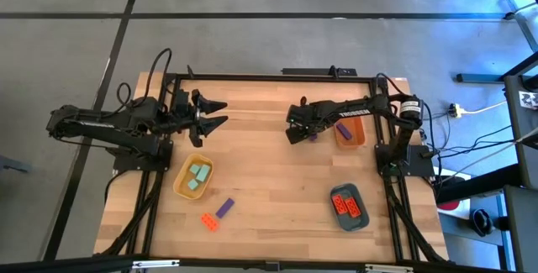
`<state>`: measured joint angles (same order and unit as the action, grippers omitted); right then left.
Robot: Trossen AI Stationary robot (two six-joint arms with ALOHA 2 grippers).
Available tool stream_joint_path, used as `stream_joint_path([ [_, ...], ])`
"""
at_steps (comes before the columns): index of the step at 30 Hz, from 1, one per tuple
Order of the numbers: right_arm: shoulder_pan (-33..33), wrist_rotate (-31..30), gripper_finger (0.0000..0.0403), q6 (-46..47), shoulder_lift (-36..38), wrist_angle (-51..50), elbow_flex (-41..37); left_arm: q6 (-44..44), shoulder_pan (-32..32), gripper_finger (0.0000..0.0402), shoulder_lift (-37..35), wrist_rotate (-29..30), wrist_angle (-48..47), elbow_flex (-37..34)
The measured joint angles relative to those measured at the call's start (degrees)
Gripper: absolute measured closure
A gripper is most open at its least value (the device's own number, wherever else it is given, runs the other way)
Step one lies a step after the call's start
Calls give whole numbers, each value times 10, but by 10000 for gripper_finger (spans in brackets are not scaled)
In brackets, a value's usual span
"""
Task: Sort & place blocks by color
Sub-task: Put the top purple block into the orange bin
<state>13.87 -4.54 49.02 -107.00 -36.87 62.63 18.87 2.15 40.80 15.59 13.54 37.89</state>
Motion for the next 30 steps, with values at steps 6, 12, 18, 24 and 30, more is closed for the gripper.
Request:
stream_joint_path([
  [6,0,14,174,-34,0,-23,0,0,0,159,0,4,0,0],
  [12,0,16,295,-43,0,-32,0,0,0,159,0,5,0,0],
  [18,0,18,298,-58,3,-35,-1,1,0,159,0,5,0,0],
  [24,-2,36,298,-79,25,-62,-6,1,0,159,0,5,0,0],
  [30,-8,35,298,-103,42,-53,-4,1,0,159,0,5,1,0],
])
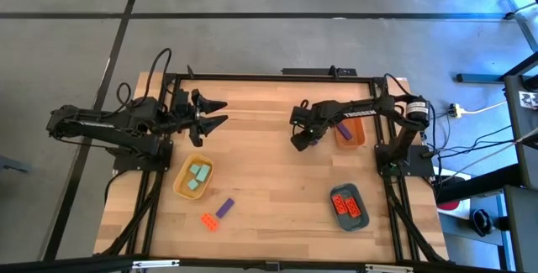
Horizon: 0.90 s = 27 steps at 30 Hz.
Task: Sort & place blocks by color
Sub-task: Put the top purple block into the orange bin
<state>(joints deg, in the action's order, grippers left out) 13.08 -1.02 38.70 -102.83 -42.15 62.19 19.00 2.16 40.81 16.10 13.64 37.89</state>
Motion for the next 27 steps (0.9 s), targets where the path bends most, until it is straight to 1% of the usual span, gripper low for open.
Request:
stream_joint_path([
  [5,-13,-2,298,-2,12,16,0,1,0,159,0,0,1,0],
  [10,-24,-5,298,-10,26,58,1,1,0,159,0,0,1,0],
  [16,-37,32,298,-46,43,111,1,1,0,159,0,0,1,0],
  [22,-48,34,298,-64,64,160,1,1,0,159,0,0,1,0],
  [25,-51,33,298,-72,89,210,-25,1,0,159,0,0,0,0],
  [27,-51,40,298,-69,112,250,-56,1,0,159,0,0,0,0],
])
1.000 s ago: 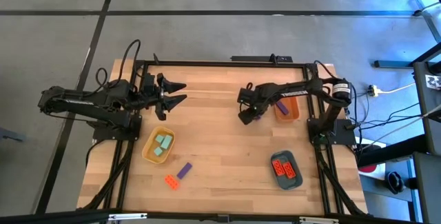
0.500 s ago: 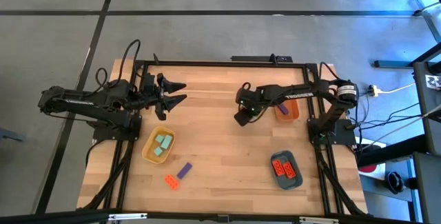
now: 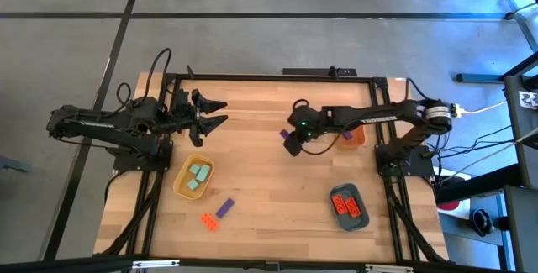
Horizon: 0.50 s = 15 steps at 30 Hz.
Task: Sort & place blocks by color
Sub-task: Put the top purple block into the orange bin
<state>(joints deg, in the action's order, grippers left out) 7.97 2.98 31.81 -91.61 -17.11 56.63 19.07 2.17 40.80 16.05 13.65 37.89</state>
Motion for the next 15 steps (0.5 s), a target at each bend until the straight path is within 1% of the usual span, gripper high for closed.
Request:
stream_joint_path([
  [4,0,43,298,29,60,123,-80,-2,0,159,0,0,-1,0],
  [9,0,61,298,67,123,262,-158,-2,0,159,0,6,-3,0],
  [12,-1,62,298,71,148,330,-174,-2,0,159,0,10,-6,0],
  [15,-5,62,298,66,163,369,-172,-2,0,159,0,10,-7,0],
])
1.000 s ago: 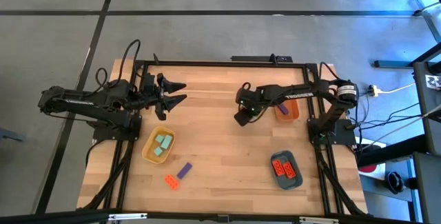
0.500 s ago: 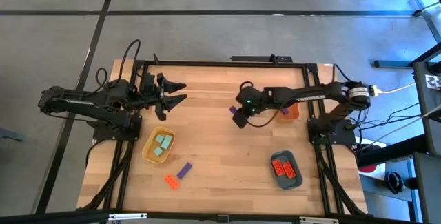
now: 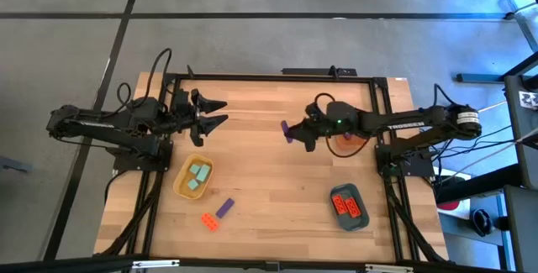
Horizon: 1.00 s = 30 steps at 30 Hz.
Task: Sort & place blocks by color
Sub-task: Put the top purple block into the orange bin
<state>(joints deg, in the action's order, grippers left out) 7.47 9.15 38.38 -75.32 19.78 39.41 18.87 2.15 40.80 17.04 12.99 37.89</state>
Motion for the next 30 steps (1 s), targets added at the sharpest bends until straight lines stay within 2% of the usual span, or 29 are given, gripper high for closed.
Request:
stream_joint_path([
  [9,-14,0,298,-30,10,111,4,1,0,159,0,-6,-3,0],
  [30,-24,6,298,-52,10,129,13,6,0,159,0,-12,-3,0],
])
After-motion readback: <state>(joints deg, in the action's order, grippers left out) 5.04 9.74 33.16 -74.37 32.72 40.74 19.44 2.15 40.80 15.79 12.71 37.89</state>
